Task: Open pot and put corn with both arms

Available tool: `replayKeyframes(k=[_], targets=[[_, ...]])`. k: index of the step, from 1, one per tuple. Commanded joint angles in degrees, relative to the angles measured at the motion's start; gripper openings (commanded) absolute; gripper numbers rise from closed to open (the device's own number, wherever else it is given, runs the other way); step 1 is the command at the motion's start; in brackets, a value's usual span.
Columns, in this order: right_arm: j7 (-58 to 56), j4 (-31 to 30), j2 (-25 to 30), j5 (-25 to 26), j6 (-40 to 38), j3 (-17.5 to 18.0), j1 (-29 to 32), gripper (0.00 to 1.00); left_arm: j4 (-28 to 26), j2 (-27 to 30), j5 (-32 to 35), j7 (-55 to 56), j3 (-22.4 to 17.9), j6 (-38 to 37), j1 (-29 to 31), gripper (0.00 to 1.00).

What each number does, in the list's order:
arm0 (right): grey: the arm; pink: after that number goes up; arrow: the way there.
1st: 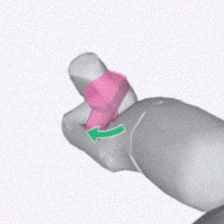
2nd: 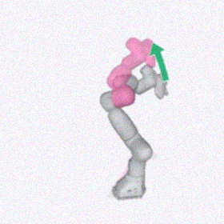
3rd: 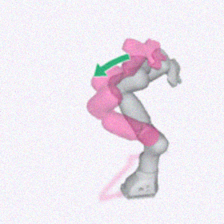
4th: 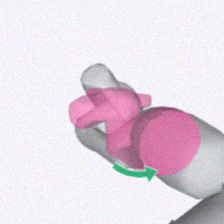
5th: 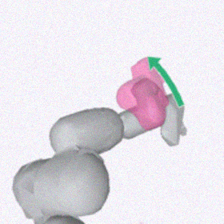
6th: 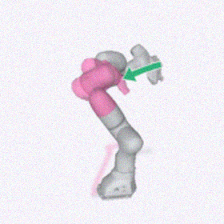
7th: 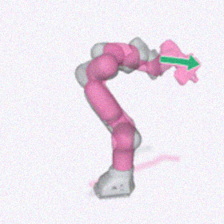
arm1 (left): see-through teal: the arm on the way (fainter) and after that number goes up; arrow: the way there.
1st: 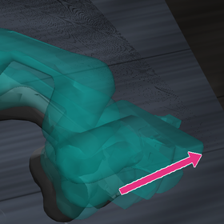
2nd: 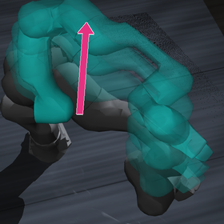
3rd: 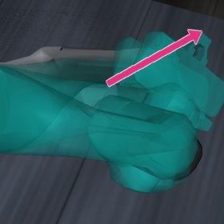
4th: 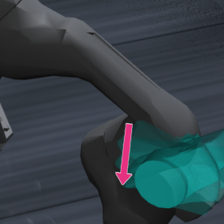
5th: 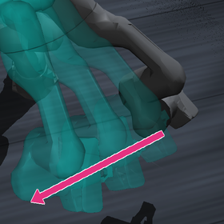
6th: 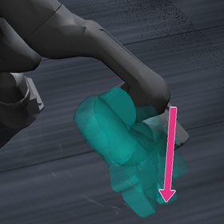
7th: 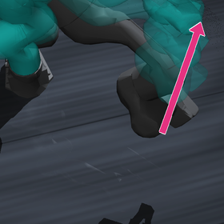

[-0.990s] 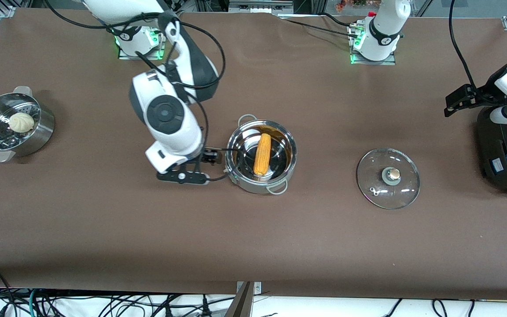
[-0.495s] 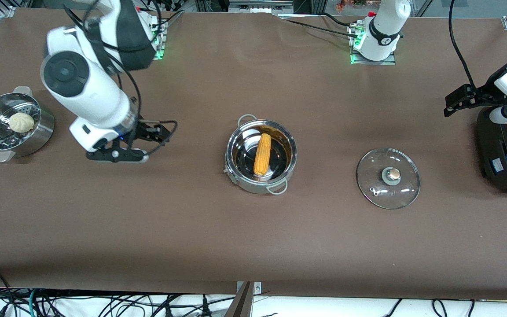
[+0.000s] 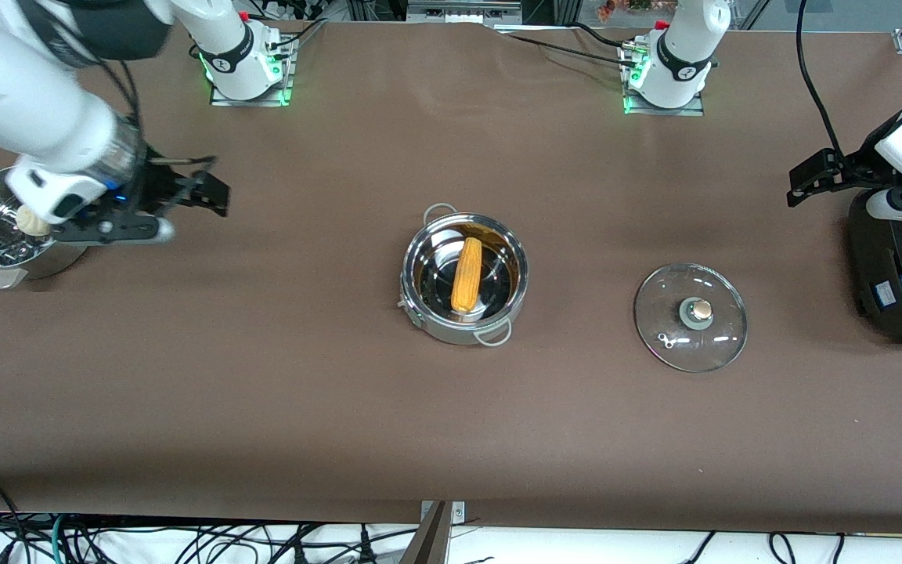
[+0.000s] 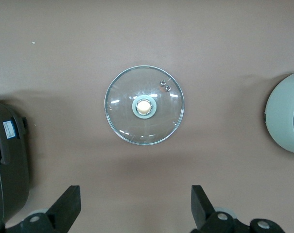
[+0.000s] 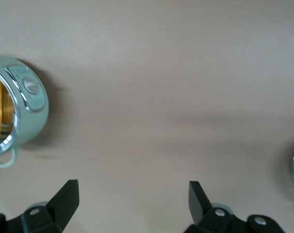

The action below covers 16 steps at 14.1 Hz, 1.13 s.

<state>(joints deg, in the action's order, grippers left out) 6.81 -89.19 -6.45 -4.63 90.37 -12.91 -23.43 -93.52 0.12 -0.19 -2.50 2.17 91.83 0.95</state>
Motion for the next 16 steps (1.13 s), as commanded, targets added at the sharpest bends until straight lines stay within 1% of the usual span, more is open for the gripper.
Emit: replayKeyframes(k=[1,2,3,4,10,14,16], targets=[[-7.8,-2.4,3.2,0.6,-1.8,5.9,11.7,1.0,1.4,-0.6,-0.4,0.5,0.0,-1.3,-0.1,1.0],[-10.6,-2.5,3.5,1.9,-1.7,8.1,15.7,1.0,1.4,-0.6,-0.4,0.4,0.0,-1.4,0.0,1.0],[-11.8,-2.5,3.5,2.9,-1.4,11.6,19.9,1.0,1.5,-0.6,-0.5,0.5,0.0,-1.4,0.0,1.0],[-11.7,-2.5,3.6,3.6,-1.7,12.6,21.1,1.0,1.5,-0.6,-0.5,0.5,0.0,-1.4,0.0,1.0],[-11.9,-1.1,3.6,4.9,-1.7,12.5,21.1,1.0,1.7,-0.6,-0.5,0.5,0.0,-1.4,-0.2,1.0],[-11.6,-1.0,2.9,5.4,-1.9,12.4,21.3,1.0,1.7,-0.6,-0.8,0.3,-0.1,-3.1,0.2,1.0],[-11.6,-1.0,3.0,5.6,-1.9,12.4,21.4,1.0,2.5,-0.7,-0.9,0.6,-0.1,-3.1,-0.2,1.0]])
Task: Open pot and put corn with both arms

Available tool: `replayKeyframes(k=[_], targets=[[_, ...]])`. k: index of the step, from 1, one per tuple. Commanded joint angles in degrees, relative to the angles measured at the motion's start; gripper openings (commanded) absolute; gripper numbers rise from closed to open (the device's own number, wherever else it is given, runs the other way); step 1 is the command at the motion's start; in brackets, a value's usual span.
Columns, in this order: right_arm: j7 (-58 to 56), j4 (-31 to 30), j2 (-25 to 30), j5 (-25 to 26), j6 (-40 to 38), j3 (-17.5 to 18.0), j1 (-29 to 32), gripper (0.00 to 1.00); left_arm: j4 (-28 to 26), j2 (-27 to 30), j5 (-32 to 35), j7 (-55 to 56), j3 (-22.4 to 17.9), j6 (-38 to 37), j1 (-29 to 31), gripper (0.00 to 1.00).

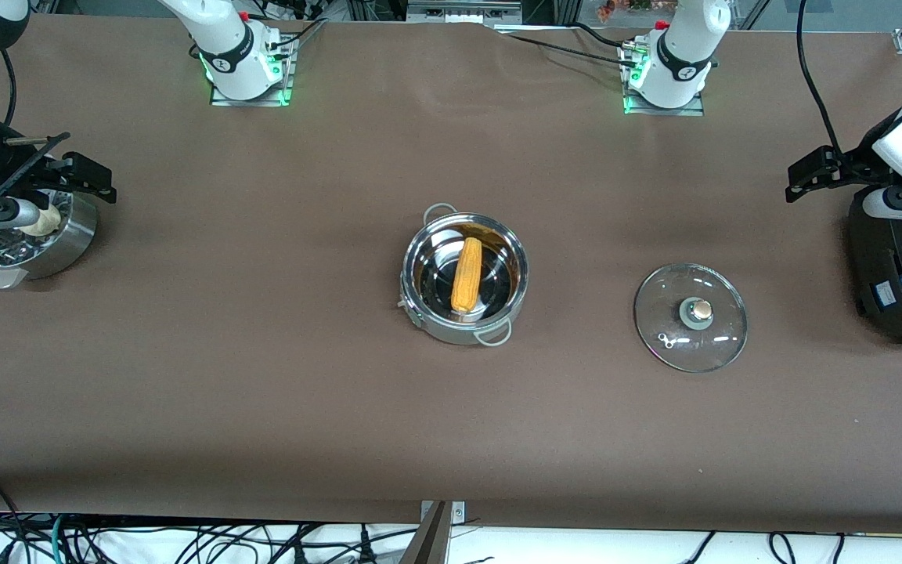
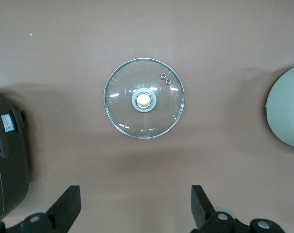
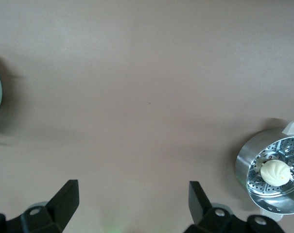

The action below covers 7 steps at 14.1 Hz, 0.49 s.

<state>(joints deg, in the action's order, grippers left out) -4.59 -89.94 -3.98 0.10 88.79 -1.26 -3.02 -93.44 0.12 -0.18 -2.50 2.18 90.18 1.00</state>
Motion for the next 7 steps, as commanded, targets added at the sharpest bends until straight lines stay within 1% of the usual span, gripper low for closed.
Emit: replayKeyframes(k=[1,3,7], targets=[[-0.2,0.3,0.6,1.0,-0.4,0.8,0.9,1.0,2.5,-0.8,-0.9,0.8,-0.1,-1.4,-0.3,1.0],[0.0,1.0,0.6,0.8,-2.1,0.8,0.9,1.0,2.5,-1.1,-0.8,0.7,0.0,-1.4,-0.4,1.0],[0.0,1.0,0.6,0.8,-2.4,0.7,0.9,1.0,2.5,-1.2,-0.3,0.4,0.0,-1.4,-0.3,1.0]])
